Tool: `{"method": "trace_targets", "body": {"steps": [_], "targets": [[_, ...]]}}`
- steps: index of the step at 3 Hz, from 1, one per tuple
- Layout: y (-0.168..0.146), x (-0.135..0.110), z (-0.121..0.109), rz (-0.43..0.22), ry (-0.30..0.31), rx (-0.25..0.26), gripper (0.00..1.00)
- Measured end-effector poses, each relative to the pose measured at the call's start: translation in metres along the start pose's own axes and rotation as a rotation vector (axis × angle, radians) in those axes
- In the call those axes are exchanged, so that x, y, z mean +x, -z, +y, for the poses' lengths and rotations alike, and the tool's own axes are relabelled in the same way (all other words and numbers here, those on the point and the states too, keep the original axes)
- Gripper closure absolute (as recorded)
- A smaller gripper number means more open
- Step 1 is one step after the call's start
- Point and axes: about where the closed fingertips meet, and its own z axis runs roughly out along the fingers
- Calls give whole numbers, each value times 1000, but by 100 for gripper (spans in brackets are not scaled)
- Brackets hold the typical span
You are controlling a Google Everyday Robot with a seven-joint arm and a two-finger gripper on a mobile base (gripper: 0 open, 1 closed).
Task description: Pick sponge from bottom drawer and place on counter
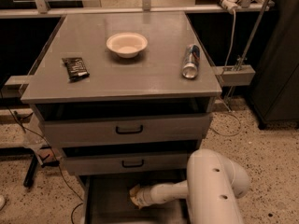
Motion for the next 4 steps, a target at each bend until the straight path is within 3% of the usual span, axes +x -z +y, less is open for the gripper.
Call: {"method": "trace_targets", "body": {"steps": [1, 2, 3, 4], "targets": [[4, -4, 0, -1, -1, 0, 100], [30, -15, 13, -71, -94, -22, 100], [72, -13, 14, -147, -216, -7, 100], [113, -10, 18, -203, -292, 27, 100]]}}
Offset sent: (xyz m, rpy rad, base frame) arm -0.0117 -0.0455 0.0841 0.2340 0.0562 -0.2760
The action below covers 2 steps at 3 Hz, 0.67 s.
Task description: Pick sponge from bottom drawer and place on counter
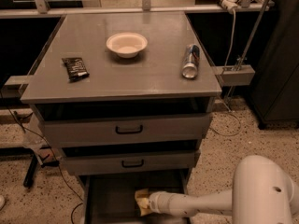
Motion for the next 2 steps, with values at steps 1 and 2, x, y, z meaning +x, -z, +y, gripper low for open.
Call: {"method": "trace_targets", "body": {"steps": [1, 2], "targets": [[46, -6, 11, -25, -32, 37, 100], [49, 0, 20, -12, -27, 27, 100]]}}
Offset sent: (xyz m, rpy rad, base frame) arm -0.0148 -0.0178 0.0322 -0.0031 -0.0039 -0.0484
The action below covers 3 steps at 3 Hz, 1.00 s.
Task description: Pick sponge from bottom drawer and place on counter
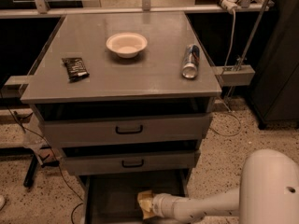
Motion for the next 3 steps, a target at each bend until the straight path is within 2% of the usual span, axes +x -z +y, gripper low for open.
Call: {"method": "trace_targets", "body": {"steps": [1, 2, 3], "targets": [[10, -9, 4, -9, 12, 8, 100], [50, -27, 18, -37, 37, 46, 100], [98, -49, 46, -60, 70, 101, 100]]}}
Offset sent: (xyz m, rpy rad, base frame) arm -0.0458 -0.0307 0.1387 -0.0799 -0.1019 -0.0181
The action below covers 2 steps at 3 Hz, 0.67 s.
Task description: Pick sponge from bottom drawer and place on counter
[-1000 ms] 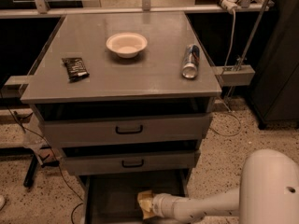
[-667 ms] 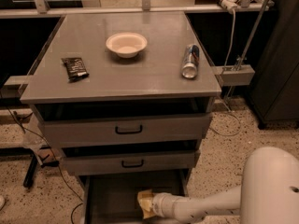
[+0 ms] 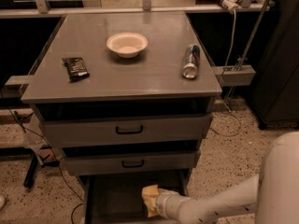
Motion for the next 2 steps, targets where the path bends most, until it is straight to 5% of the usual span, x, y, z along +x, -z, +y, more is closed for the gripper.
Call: {"method": "trace_targets", "body": {"steps": [1, 2], "targets": [[45, -13, 20, 5, 22, 44, 100], [54, -18, 17, 1, 31, 59, 100]]}}
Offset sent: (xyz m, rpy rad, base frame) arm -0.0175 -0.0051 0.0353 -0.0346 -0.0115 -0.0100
